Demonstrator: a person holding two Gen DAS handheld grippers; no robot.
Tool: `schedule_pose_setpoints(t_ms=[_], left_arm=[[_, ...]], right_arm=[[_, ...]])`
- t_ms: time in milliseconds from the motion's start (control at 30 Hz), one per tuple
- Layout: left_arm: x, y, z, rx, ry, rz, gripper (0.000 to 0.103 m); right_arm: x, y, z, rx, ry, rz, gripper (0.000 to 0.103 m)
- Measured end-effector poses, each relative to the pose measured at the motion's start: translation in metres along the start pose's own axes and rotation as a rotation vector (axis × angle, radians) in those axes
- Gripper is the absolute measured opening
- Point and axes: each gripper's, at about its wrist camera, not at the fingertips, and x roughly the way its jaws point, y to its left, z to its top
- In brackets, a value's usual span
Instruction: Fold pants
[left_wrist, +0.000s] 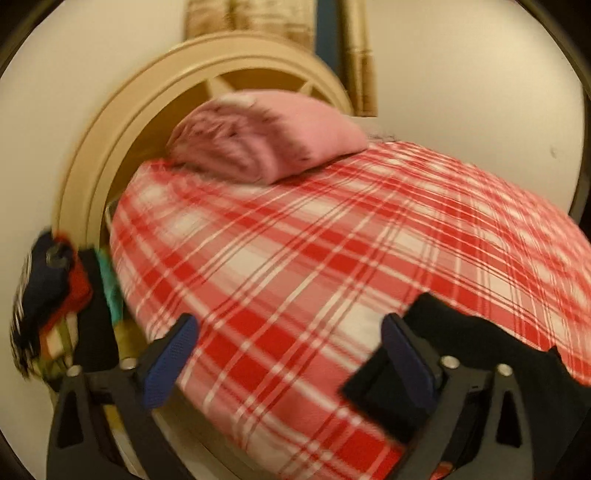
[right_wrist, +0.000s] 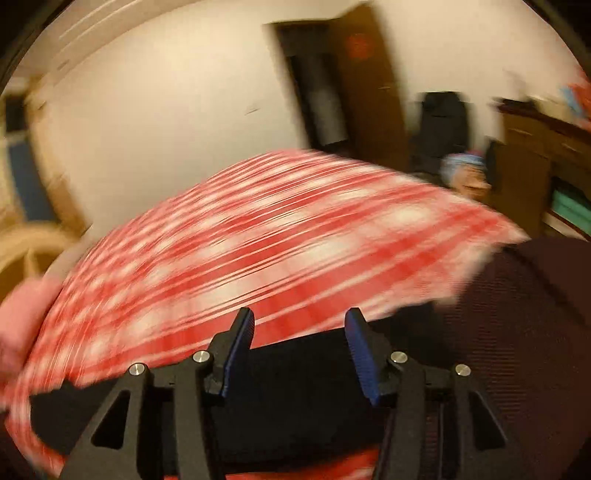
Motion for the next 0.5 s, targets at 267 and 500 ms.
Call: schedule_pose_setpoints(t_ms=[267, 500], left_arm=[[0.016, -0.021, -0.048, -0.011, 0.168, -0.2, 0.077], [0.025, -0.042, -0.048, -0.069, 0.168, -0.306, 0.063]], right_arm=[[0.037, 0.097, -0.031, -0.151, 0.128, 0.211, 0.053], [0.042, 0.107, -0.047, -0.214, 0.169, 0.185, 0.053]])
